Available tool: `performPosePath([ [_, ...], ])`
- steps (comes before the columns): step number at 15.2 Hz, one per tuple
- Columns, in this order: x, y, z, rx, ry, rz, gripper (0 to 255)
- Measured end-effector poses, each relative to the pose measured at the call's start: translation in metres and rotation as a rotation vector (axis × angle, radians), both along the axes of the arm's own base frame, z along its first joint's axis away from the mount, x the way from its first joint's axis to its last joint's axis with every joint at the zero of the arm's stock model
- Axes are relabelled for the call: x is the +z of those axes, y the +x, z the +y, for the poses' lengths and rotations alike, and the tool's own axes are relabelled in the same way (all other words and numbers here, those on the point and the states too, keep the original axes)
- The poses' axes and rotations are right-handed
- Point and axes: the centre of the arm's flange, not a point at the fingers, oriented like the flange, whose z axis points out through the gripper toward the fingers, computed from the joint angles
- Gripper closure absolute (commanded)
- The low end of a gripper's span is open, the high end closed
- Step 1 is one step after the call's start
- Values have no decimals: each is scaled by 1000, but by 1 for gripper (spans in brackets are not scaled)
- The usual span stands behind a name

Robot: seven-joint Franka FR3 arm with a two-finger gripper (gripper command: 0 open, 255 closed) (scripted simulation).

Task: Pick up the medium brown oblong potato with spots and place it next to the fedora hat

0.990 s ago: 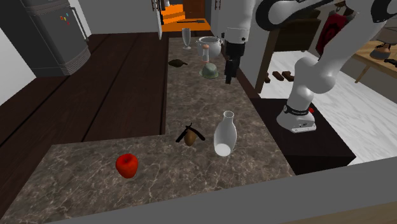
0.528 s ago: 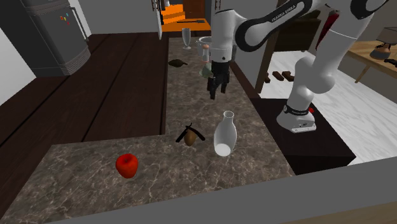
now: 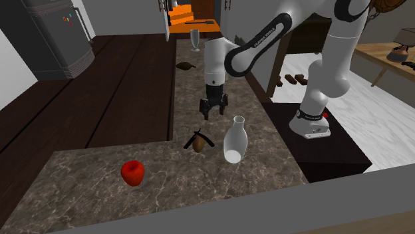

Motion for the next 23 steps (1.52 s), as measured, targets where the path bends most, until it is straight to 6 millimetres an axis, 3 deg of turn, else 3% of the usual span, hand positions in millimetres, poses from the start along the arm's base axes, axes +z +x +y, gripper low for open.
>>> performPosePath([
  [7, -73, 54, 0, -210, 48, 61, 0],
  [12, -124, 79, 2, -321, 72, 95, 0],
  [18, -154, 79, 10, -328, 73, 97, 0],
  [23, -158, 80, 12, -329, 74, 97, 0],
])
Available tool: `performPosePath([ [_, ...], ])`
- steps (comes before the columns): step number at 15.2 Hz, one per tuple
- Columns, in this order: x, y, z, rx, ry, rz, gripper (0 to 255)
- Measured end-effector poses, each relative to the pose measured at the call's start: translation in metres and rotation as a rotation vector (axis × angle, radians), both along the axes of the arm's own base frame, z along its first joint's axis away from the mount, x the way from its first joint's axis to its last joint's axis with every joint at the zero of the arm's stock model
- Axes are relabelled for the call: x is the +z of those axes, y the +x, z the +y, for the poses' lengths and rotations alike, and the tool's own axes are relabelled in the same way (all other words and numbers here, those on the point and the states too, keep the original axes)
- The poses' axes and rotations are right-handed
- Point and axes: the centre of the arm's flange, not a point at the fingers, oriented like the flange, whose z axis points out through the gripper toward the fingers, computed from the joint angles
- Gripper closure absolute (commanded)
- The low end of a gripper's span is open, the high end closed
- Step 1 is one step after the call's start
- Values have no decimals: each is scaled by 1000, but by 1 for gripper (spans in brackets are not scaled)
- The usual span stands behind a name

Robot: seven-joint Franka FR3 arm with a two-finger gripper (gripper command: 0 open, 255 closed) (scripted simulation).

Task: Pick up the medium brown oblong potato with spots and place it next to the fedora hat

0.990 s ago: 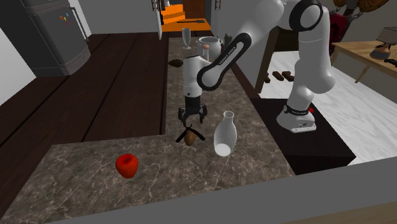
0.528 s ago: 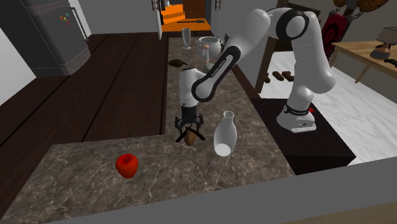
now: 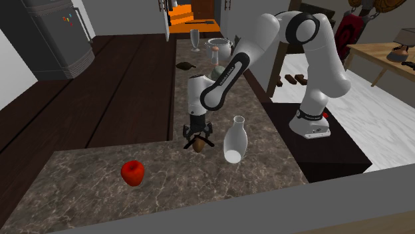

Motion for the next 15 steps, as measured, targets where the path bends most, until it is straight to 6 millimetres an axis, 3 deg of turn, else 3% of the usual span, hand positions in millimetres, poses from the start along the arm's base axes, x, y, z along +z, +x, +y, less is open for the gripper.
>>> performPosePath([
  [2, 0, 0, 0, 0, 0, 0, 0],
  [3, 0, 0, 0, 0, 0, 0, 255],
  [15, 6, -1, 0, 0, 0, 0, 255],
])
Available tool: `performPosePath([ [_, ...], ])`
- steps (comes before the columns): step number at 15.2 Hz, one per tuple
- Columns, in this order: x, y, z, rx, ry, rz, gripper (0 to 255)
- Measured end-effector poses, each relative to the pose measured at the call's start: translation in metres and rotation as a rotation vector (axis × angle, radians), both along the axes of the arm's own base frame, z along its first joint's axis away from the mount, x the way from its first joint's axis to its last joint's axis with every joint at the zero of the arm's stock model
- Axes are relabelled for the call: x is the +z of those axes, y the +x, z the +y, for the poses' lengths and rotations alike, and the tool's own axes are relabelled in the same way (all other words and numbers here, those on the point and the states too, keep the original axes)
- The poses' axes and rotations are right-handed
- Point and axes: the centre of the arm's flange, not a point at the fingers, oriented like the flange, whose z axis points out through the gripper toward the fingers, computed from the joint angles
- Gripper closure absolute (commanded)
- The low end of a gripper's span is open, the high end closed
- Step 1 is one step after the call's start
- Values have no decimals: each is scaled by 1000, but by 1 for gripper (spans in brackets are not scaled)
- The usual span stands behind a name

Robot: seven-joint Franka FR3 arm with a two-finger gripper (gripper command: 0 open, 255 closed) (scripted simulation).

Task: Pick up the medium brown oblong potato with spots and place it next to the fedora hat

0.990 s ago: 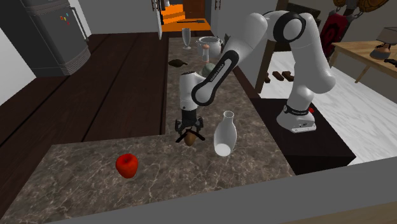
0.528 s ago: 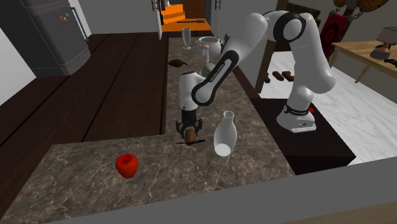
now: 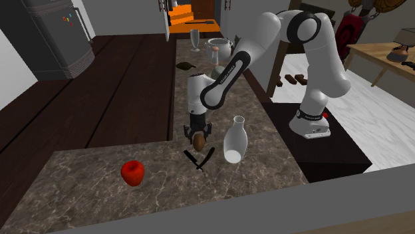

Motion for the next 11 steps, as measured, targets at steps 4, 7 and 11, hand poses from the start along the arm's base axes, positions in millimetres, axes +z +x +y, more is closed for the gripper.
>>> performPosePath([
  [4, 20, 1, 1, 0, 0, 0, 255],
  [7, 36, 1, 1, 0, 0, -1, 255],
  [11, 56, 0, 0, 0, 0, -1, 255],
])
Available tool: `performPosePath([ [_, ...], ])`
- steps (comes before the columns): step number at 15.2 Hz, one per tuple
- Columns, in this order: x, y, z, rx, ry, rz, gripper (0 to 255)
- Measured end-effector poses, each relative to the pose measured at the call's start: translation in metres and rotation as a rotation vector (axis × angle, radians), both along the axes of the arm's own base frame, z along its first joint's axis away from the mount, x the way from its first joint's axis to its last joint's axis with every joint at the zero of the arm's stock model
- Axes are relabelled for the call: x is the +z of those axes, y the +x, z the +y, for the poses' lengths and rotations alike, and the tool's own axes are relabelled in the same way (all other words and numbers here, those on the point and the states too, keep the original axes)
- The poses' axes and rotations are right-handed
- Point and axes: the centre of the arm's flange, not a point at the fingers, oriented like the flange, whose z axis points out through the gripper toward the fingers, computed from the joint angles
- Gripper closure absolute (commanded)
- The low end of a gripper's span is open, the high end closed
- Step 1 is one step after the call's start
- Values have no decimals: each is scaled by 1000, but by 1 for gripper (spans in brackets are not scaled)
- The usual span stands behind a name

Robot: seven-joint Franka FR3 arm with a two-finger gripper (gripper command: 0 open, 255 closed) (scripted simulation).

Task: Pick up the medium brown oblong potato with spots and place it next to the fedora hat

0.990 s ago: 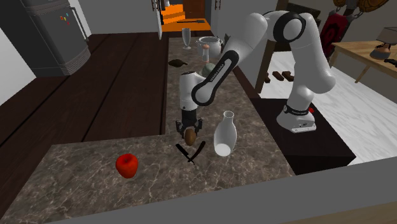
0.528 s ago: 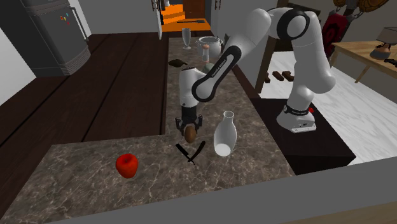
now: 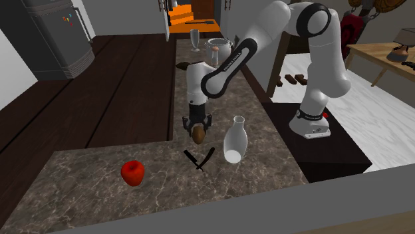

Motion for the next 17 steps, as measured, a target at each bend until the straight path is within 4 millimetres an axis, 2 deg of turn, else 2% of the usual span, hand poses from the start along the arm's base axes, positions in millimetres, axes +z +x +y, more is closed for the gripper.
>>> performPosePath([
  [17, 90, 1, 0, 0, 0, 0, 255],
])
